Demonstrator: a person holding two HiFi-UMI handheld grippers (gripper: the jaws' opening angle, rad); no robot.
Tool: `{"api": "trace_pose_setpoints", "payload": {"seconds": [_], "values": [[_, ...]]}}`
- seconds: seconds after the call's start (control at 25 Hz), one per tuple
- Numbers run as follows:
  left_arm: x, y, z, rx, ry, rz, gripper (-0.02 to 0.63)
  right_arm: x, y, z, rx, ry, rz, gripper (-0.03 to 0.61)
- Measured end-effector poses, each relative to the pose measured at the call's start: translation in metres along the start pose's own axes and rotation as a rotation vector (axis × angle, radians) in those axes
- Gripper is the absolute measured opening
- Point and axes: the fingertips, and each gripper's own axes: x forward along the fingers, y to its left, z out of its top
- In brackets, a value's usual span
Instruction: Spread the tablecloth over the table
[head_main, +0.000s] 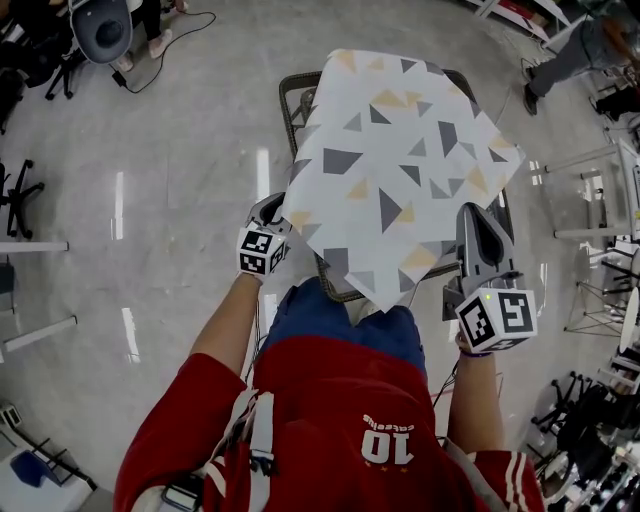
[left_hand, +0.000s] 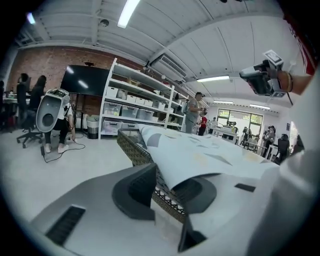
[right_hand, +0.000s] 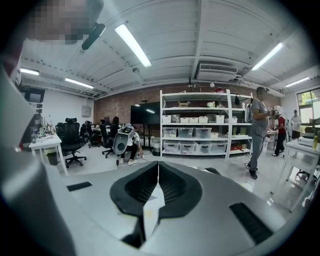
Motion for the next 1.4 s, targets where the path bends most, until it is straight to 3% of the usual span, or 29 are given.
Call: {"api": "trace_pose_setpoints", "payload": {"seconds": [0.2, 0.68, 0.8, 1.08, 1.16, 1.4], "values": [[-0.008, 0.002, 0.024, 0.063, -0.006, 0.034, 0.035, -0.01, 0.0, -0.001, 0.013, 0.019, -0.001, 0.015], [-0.019, -0.021, 0.127, 0.469, 0.044, 0.075, 0.008, -0.035, -0.015, 0.044, 0.053, 0.014, -0.001, 0.015], [-0.02, -0.032, 0.165, 0.627, 0.023, 0.077, 0.008, -0.042, -0.026, 0.058, 0.072, -0.005, -0.006, 0.015], [-0.006, -0.064, 0.235, 1.128, 0.039, 0.078, 0.008, -0.059, -0.059, 0.08, 0.101, -0.034, -0.011, 0.015], [-0.004, -0.064, 0.235, 1.16, 0.056, 0.076, 0.008, -0.063, -0.067, 0.083, 0.111, -0.042, -0.014, 0.015], [-0.01, -0.063, 0.178, 1.042, 0.165, 0.052, 0.009, -0.066, -0.077, 0.074, 0.135, -0.025, -0.009, 0.017]]}}
